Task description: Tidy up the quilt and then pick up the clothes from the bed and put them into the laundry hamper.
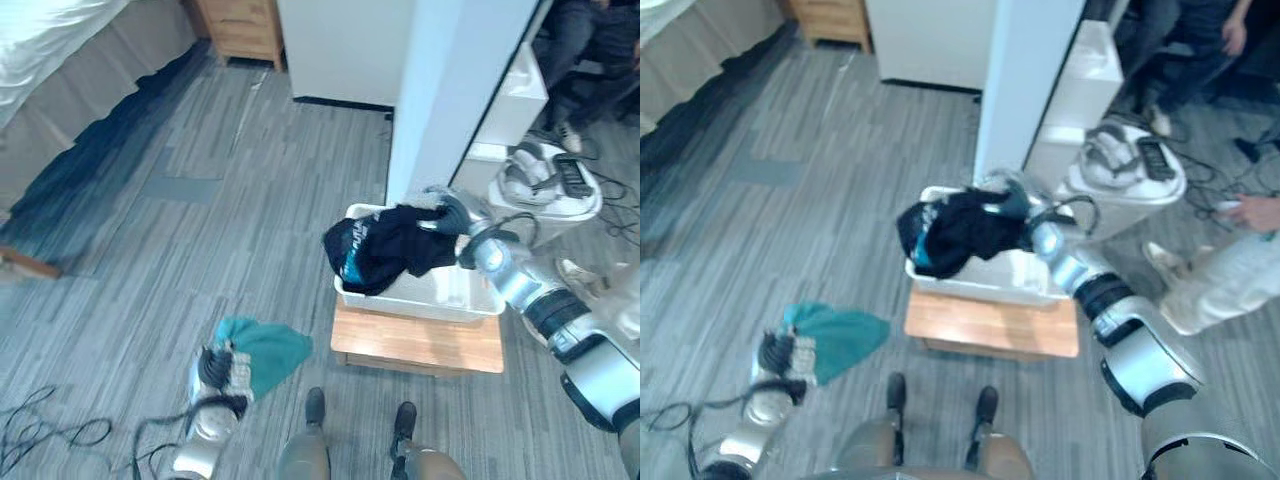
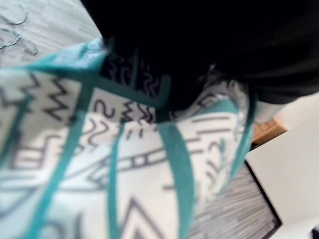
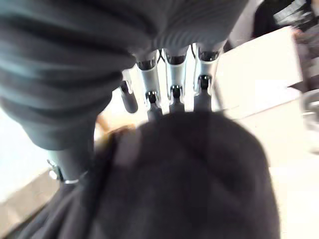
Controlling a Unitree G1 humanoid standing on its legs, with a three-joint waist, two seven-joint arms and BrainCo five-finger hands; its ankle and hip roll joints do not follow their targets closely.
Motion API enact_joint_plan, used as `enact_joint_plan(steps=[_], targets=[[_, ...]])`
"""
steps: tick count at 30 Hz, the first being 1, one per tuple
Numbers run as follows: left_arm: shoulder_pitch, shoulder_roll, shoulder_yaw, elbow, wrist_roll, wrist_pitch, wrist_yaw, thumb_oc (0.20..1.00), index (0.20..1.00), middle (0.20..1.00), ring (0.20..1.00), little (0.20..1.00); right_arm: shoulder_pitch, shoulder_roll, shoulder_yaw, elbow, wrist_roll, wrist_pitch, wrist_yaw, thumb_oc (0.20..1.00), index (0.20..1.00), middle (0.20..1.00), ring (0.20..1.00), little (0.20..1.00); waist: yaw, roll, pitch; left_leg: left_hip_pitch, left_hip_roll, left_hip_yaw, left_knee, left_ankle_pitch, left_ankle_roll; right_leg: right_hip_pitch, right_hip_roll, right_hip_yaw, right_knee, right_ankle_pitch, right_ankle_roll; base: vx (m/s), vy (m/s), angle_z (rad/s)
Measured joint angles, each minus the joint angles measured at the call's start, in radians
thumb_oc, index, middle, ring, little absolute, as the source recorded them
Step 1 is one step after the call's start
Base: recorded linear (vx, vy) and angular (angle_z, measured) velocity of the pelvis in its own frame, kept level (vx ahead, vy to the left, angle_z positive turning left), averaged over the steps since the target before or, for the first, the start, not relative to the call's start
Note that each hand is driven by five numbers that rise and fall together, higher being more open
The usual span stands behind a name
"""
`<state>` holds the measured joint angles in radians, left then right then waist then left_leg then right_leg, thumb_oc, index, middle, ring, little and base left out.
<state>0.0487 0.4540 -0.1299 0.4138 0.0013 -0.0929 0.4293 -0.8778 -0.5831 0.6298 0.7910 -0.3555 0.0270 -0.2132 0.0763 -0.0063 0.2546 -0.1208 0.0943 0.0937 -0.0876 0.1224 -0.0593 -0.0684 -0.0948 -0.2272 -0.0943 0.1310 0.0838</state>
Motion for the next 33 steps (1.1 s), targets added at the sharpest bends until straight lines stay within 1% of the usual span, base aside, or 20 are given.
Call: enact_joint_plan(steps=[1, 2, 3, 5, 9, 11, 13, 14, 16, 17, 18, 21, 22, 24, 25, 27, 28, 31, 32, 33], targets=[[-0.02, 0.039, 0.014, -0.058, 0.0, -0.009, 0.006, 0.2, 0.2, 0.2, 0.2, 0.2, -0.001, -0.02, -0.012, 0.03, -0.014, 0.01, -0.014, 1.0, 1.0, 1.0, 1.0, 1.0, 0.0, 0.013, 0.018, 0.0, -0.005, 0.0, 0.001, 0.005, 0.0, 0.001, -0.005, -0.003, 0.002, 0.011, -0.004, -0.02, 0.024, 0.05], [-0.025, 0.072, 0.015, -0.105, 0.0, -0.01, 0.005, 0.2, 0.2, 0.2, 0.2, 0.2, -0.009, -0.022, -0.016, 0.076, -0.034, 0.012, -0.023, 1.0, 1.0, 1.0, 1.0, 1.0, -0.002, 0.017, 0.022, 0.0, -0.008, 0.0, 0.001, 0.005, 0.001, 0.002, -0.007, -0.004, 0.003, 0.011, -0.004, 0.0, 0.032, 0.06], [-0.036, 0.132, 0.022, -0.184, 0.001, -0.035, 0.005, 0.2, 0.2, 0.2, 0.2, 0.2, -0.017, -0.025, -0.021, 0.144, -0.055, 0.028, -0.026, 1.0, 1.0, 1.0, 1.0, 1.0, -0.006, 0.021, 0.024, 0.001, -0.01, 0.0, 0.001, 0.006, 0.002, 0.005, -0.01, -0.007, 0.005, 0.011, -0.004, 0.0, 0.0, 0.0], [-0.089, 0.191, 0.046, -0.246, 0.0, -0.065, 0.007, 0.2, 0.2, 0.2, 0.2, 0.2, -0.022, -0.027, -0.023, 0.198, -0.107, 0.042, -0.03, 1.0, 1.0, 1.0, 1.0, 1.0, -0.013, 0.024, 0.025, 0.01, -0.011, 0.002, 0.002, 0.006, 0.004, 0.013, -0.011, -0.007, 0.006, 0.011, -0.004, 0.0, 0.0, 0.0], [-0.173, 0.208, 0.056, -0.358, 0.0, -0.097, 0.008, 0.2, 0.2, 0.2, 0.2, 0.2, 0.03, -0.026, -0.008, 0.165, -0.213, 0.041, -0.037, 1.0, 1.0, 1.0, 1.0, 1.0, -0.046, 0.025, 0.029, 0.057, -0.01, 0.011, 0.0, -0.003, 0.005, 0.053, -0.01, 0.011, 0.005, 0.011, -0.004, 0.05, -0.007, -0.11], [-0.188, 0.206, 0.053, -0.406, 0.001, -0.114, 0.004, 0.2, 0.2, 0.2, 0.2, 0.2, 0.062, -0.026, -0.007, 0.108, -0.251, 0.039, -0.035, 1.0, 1.0, 1.0, 1.0, 1.0, -0.069, 0.022, 0.029, 0.082, -0.008, 0.041, -0.002, -0.024, -0.005, 0.058, -0.01, 0.04, 0.002, 0.01, -0.004, 0.09, -0.003, -0.38], [-0.215, 0.206, 0.031, -0.436, 0.003, -0.118, -0.002, 0.2, 0.2, 0.2, 0.2, 0.2, 0.136, -0.024, -0.039, 0.048, -0.279, 0.033, -0.029, 1.0, 1.0, 1.0, 1.0, 1.0, -0.089, 0.022, 0.029, 0.105, -0.004, 0.063, -0.004, -0.028, -0.005, 0.072, -0.007, 0.06, 0.002, 0.01, -0.004, 0.08, 0.012, -0.32], [-0.229, 0.205, 0.018, -0.437, 0.004, -0.117, -0.009, 0.2, 0.2, 0.2, 0.2, 0.2, 0.173, -0.028, -0.049, 0.021, -0.289, 0.032, -0.024, 1.0, 1.0, 1.0, 1.0, 1.0, -0.117, 0.02, 0.028, 0.118, -0.003, 0.079, -0.004, -0.033, -0.006, 0.075, -0.006, 0.076, 0.0, 0.009, -0.004, 0.08, 0.013, -0.39], [-0.246, 0.203, 0.01, -0.436, 0.007, -0.11, -0.019, 0.2, 0.2, 0.2, 0.2, 0.2, 0.273, -0.033, -0.101, -0.072, -0.303, 0.022, -0.023, 1.0, 1.0, 1.0, 1.0, 1.0, -0.154, 0.02, 0.027, 0.132, -0.001, 0.097, -0.004, -0.04, -0.006, 0.078, -0.005, 0.098, 0.0, 0.005, -0.006, 0.05, 0.001, -0.41], [-0.255, 0.202, 0.005, -0.434, 0.014, -0.106, -0.027, 0.2, 0.2, 0.2, 0.2, 0.2, 0.296, -0.035, -0.101, -0.073, -0.304, 0.019, -0.019, 1.0, 1.0, 1.0, 1.0, 1.0, -0.173, 0.02, 0.027, 0.14, 0.001, 0.114, -0.004, -0.044, -0.006, 0.076, -0.004, 0.109, 0.0, 0.006, -0.007, 0.08, -0.002, -0.37], [-0.295, 0.169, -0.026, -0.41, 0.038, -0.093, -0.038, 0.2, 0.2, 0.2, 0.2, 0.2, 0.412, -0.066, -0.162, -0.17, -0.305, 0.019, -0.011, 1.0, 1.0, 1.0, 1.0, 1.0, -0.225, 0.02, 0.021, 0.148, 0.0, 0.128, -0.004, -0.045, -0.006, 0.076, -0.002, 0.128, -0.001, -0.001, -0.004, 0.06, -0.002, -0.35], [-0.339, 0.134, -0.071, -0.341, 0.064, -0.064, -0.053, 0.2, 0.2, 0.2, 0.2, 0.2, 0.487, -0.075, -0.158, -0.188, -0.312, 0.015, 0.011, 1.0, 1.0, 1.0, 1.0, 1.0, -0.266, 0.018, 0.011, 0.163, 0.005, 0.162, -0.004, -0.053, -0.001, 0.076, 0.001, 0.155, 0.0, 0.004, -0.006, 0.01, -0.003, -0.44], [-0.352, 0.124, -0.093, -0.309, 0.091, -0.059, -0.065, 0.2, 0.2, 0.2, 0.2, 0.2, 0.488, -0.081, -0.153, -0.188, -0.312, 0.015, 0.014, 1.0, 1.0, 1.0, 1.0, 1.0, -0.3, 0.018, 0.011, 0.175, 0.005, 0.177, -0.004, -0.056, -0.002, 0.074, 0.001, 0.167, 0.0, 0.006, -0.006, -0.01, 0.008, -0.28], [-0.381, 0.094, -0.132, -0.234, 0.105, -0.05, -0.071, 0.2, 0.2, 0.2, 0.2, 0.2, 0.486, -0.083, -0.15, -0.188, -0.313, 0.015, 0.015, 1.0, 1.0, 1.0, 1.0, 1.0, -0.318, 0.023, 0.0, 0.175, 0.006, 0.199, -0.004, -0.056, -0.002, 0.066, 0.003, 0.182, 0.0, 0.008, -0.003, -0.04, 0.006, -0.29], [-0.396, 0.046, -0.157, -0.176, 0.111, -0.031, -0.077, 0.2, 0.2, 0.2, 0.2, 0.2, 0.486, -0.082, -0.147, -0.19, -0.312, 0.014, 0.016, 1.0, 1.0, 1.0, 1.0, 1.0, -0.327, 0.026, -0.007, 0.175, 0.007, 0.21, -0.004, -0.057, -0.003, 0.056, 0.006, 0.198, 0.0, 0.009, -0.001, -0.07, 0.007, -0.34], [-0.41, 0.002, -0.164, -0.115, 0.107, -0.013, -0.079, 0.2, 0.2, 0.2, 0.2, 0.2, 0.481, -0.081, -0.139, -0.19, -0.311, 0.016, 0.016, 1.0, 1.0, 1.0, 1.0, 1.0, -0.326, 0.028, -0.012, 0.172, 0.008, 0.226, -0.004, -0.057, -0.003, 0.044, 0.007, 0.21, 0.0, 0.011, -0.001, -0.08, 0.014, -0.24], [-0.424, -0.044, -0.178, -0.061, 0.098, -0.007, -0.071, 0.2, 0.2, 0.2, 0.2, 0.2, 0.476, -0.072, -0.132, -0.184, -0.309, 0.021, 0.013, 1.0, 1.0, 1.0, 1.0, 1.0, -0.327, 0.03, -0.024, 0.149, 0.009, 0.229, -0.004, -0.056, -0.002, 0.019, 0.008, 0.212, 0.0, 0.017, -0.001, -0.06, 0.01, -0.07], [-0.477, -0.064, -0.218, 0.093, 0.101, 0.026, -0.071, 0.2, 0.2, 0.2, 0.2, 0.2, 0.449, -0.03, -0.11, -0.147, -0.294, 0.023, 0.01, 1.0, 1.0, 1.0, 1.0, 1.0, -0.329, 0.03, -0.024, 0.127, 0.008, 0.23, -0.004, -0.05, 0.0, -0.005, 0.008, 0.215, 0.0, 0.029, -0.005, -0.07, -0.013, -0.05], [-0.496, -0.065, -0.219, 0.19, 0.113, 0.036, -0.058, 0.2, 0.2, 0.2, 0.2, 0.2, 0.442, 0.0, -0.107, -0.109, -0.286, 0.02, -0.005, 1.0, 1.0, 1.0, 1.0, 1.0, -0.337, 0.029, -0.027, 0.115, 0.01, 0.234, -0.004, -0.049, -0.002, -0.018, 0.009, 0.219, -0.001, 0.03, -0.002, -0.07, -0.032, -0.04], [-0.517, -0.066, -0.214, 0.257, 0.12, 0.05, -0.051, 0.564, 0.564, 0.564, 0.564, 0.564, 0.437, 0.016, -0.106, -0.088, -0.273, 0.022, -0.004, 1.0, 1.0, 1.0, 1.0, 1.0, -0.338, 0.029, -0.027, 0.107, 0.01, 0.233, -0.004, -0.048, -0.003, -0.025, 0.009, 0.219, -0.001, 0.027, 0.001, -0.07, -0.035, -0.02]])
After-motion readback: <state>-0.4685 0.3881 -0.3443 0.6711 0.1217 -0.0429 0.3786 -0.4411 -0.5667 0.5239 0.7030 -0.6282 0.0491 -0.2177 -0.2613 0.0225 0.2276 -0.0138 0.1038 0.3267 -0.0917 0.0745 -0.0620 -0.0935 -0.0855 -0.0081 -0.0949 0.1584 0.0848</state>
